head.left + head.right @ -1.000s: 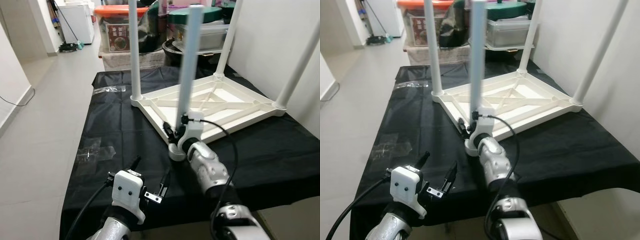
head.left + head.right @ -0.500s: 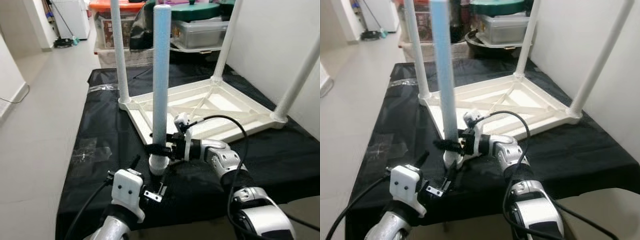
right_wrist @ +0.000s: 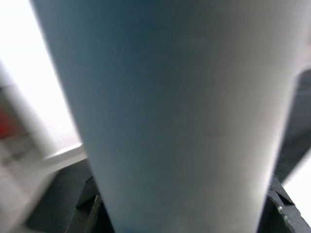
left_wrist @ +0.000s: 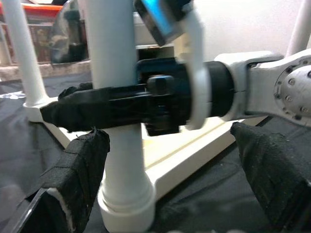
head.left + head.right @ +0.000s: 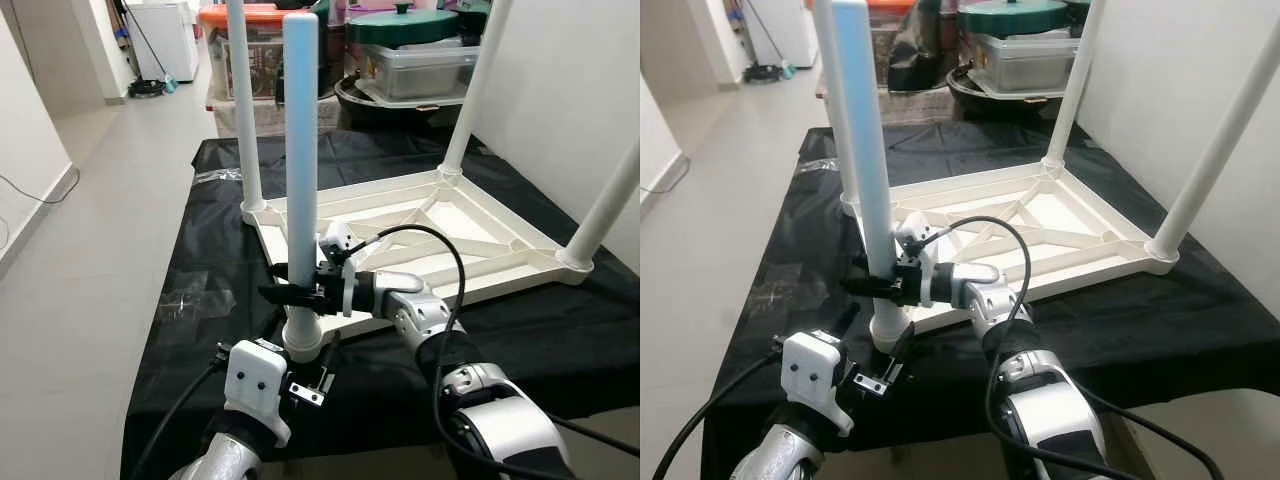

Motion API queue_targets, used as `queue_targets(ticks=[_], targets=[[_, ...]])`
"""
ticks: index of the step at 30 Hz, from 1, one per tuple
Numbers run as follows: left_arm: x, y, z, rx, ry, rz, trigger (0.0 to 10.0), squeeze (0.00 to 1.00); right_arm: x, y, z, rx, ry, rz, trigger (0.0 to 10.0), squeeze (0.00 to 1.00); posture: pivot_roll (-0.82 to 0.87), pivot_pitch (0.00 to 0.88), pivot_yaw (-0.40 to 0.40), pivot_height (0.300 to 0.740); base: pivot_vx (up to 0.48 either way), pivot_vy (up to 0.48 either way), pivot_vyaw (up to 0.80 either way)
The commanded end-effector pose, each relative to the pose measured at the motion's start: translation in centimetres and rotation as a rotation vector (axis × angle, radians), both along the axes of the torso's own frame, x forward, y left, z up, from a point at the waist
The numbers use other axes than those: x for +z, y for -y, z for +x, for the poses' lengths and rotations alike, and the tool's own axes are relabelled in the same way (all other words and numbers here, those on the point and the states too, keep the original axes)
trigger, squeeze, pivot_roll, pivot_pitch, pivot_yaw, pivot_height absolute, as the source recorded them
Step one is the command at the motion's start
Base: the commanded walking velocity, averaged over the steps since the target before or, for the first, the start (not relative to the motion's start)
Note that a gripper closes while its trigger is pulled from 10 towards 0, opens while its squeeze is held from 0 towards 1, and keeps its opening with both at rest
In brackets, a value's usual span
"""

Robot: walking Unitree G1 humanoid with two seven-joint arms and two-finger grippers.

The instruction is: Building children table

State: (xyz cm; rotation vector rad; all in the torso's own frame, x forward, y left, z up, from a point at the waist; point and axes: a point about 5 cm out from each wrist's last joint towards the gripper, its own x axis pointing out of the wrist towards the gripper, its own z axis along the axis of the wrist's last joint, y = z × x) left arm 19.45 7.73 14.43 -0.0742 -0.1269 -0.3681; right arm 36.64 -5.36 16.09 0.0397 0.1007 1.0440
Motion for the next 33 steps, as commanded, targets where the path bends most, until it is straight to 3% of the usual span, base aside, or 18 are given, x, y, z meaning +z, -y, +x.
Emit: queue_targets(ticks=[1, 3, 5, 6, 8, 14, 18, 19, 21, 22, 25, 26, 27, 28, 29, 30, 31, 33], targets=[[-0.6, -0.1, -0.1, 0.010, -0.025, 0.012, 10.0, 0.00, -1.6, 2.3, 0.7, -0.239, -0.063, -0.027, 0.0, 0.00, 0.11, 0.000, -0.042, 0.740, 0.000, 0.000, 0.00], [-0.7, -0.2, -0.1, 0.006, -0.029, 0.011, 10.0, 0.00, -2.0, 4.8, 1.3, -0.619, -0.056, -0.038, 0.0, 0.00, 0.08, 0.000, -0.022, 0.740, 0.000, 0.000, 0.00], [-0.7, -0.2, -0.1, 0.006, -0.029, 0.011, 10.0, 0.00, -2.0, 4.8, 1.3, -0.619, -0.056, -0.038, 0.0, 0.00, 0.08, 0.000, -0.022, 0.740, 0.000, 0.000, 0.00], [-0.8, -0.2, -0.1, 0.004, -0.032, 0.012, 10.0, 0.00, -2.1, 6.0, 1.1, -0.785, -0.040, -0.025, 0.0, 0.00, 0.07, 0.000, -0.019, 0.740, 0.000, 0.000, 0.00], [-0.8, -0.2, -0.1, 0.003, -0.034, 0.012, 10.0, 0.00, -2.1, 6.8, 0.9, -0.895, -0.029, -0.015, 0.0, 0.00, 0.07, 0.000, -0.019, 0.740, 0.000, 0.000, 0.00], [-0.9, -0.2, -0.1, 0.001, -0.036, 0.014, 10.0, 0.00, -3.1, 6.5, -1.5, -1.129, -0.027, -0.041, 0.0, 0.00, 0.08, 0.000, -0.022, 0.740, 0.000, 0.000, 0.00], [-1.0, -0.1, 0.0, 0.001, -0.036, 0.016, 10.0, 0.00, -3.6, 4.5, -1.8, -1.081, -0.064, -0.024, 0.0, 0.00, 0.08, 0.000, -0.023, 0.740, 0.000, 0.000, 0.00], [-1.0, -0.1, -0.1, 0.002, -0.035, 0.016, 10.0, 0.00, -3.6, 3.7, -1.7, -1.028, -0.068, -0.001, 10.0, 0.00, 0.08, 0.000, -0.023, 0.740, 0.000, 0.000, 0.00], [-1.0, -0.1, -0.1, 0.003, -0.035, 0.016, 10.0, 0.00, -3.5, 3.2, -1.6, -1.006, -0.068, 0.013, 10.0, 0.00, 0.08, 0.000, -0.023, 0.740, 0.000, 0.000, 0.00], [-1.0, -0.1, -0.1, 0.003, -0.035, 0.016, 10.0, 0.00, -3.3, 2.8, -1.4, -0.956, -0.067, 0.043, 10.0, 1.00, 0.08, 0.000, -0.023, 0.740, 0.000, 0.000, 0.00], [-1.0, -0.1, -0.1, 0.003, -0.036, 0.015, 10.0, 0.00, -2.4, 2.7, -0.7, -0.884, -0.053, 0.108, 10.0, 1.00, 0.08, 0.000, -0.023, 0.740, 0.000, 0.000, 0.00], [-1.0, -0.1, -0.1, 0.003, -0.036, 0.015, 10.0, 0.00, -1.9, 2.7, -0.4, -0.824, -0.051, 0.151, 10.0, 0.53, 0.08, 0.000, -0.023, 0.740, 0.000, 0.000, 0.00], [-1.0, -0.1, -0.1, 0.003, -0.036, 0.015, 10.0, 0.00, -1.9, 2.7, -0.4, -0.824, -0.051, 0.151, 10.0, 0.53, 0.08, 0.000, -0.023, 0.740, 0.000, 0.000, 0.00], [-1.0, -0.1, -0.1, 0.003, -0.036, 0.014, 10.0, 0.00, -1.3, 2.8, -0.1, -0.749, -0.040, 0.189, 10.0, 0.00, 0.08, 0.000, -0.022, 0.740, 0.000, 0.000, 0.00], [-1.0, -0.1, -0.1, 0.003, -0.037, 0.013, 10.0, 0.00, -0.9, 2.9, 0.0, -0.698, -0.032, 0.212, 10.0, 0.00, 0.08, 0.000, -0.022, 0.740, 0.000, 0.000, 0.00], [-1.0, -0.1, -0.1, 0.002, -0.037, 0.013, 10.0, 0.00, -0.3, 3.0, 0.2, -0.464, -0.049, 0.228, 10.0, 0.00, 0.08, 0.000, -0.022, 0.740, 0.000, 0.000, 0.00], [-1.0, -0.1, -0.1, 0.002, -0.037, 0.013, 10.0, 0.00, -0.1, 3.2, 0.3, -0.384, -0.051, 0.226, 10.0, 0.00, 0.08, 0.000, -0.022, 0.740, 0.000, 0.000, 0.00], [-1.0, -0.1, -0.1, 0.002, -0.037, 0.013, 10.0, 0.00, -0.1, 3.2, 0.3, -0.384, -0.051, 0.226, 10.0, 0.00, 0.08, 0.000, -0.022, 0.740, 0.000, 0.000, 0.00]])
